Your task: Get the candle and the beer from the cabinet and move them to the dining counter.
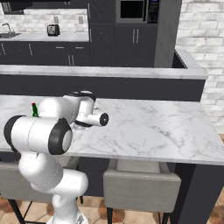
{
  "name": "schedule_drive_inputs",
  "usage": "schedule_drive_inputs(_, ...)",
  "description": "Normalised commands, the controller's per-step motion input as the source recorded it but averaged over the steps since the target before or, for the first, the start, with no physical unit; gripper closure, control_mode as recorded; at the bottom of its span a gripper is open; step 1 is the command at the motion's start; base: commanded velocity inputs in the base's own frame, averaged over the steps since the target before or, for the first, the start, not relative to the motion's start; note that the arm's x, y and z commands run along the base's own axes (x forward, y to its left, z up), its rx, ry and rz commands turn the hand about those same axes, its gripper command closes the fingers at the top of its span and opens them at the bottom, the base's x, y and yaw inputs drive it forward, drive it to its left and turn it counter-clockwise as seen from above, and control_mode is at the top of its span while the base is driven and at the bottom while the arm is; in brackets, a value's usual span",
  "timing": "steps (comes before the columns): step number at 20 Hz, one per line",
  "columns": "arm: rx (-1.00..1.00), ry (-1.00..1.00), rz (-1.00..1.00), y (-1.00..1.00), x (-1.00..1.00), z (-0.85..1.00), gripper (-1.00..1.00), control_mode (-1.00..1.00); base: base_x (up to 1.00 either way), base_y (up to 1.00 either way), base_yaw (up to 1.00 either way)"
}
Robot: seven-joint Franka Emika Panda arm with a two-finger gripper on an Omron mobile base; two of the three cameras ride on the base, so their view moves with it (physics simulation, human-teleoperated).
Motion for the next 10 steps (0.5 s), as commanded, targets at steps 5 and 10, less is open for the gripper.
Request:
schedule_drive_inputs(5,0.00,0.00,0.00,0.06,0.10,-0.28,1.00,-1.00,0.00,0.00,0.00)
schedule_drive_inputs(10,0.00,0.00,0.00,0.07,0.12,-0.27,1.00,-1.00,0.00,0.00,0.00)
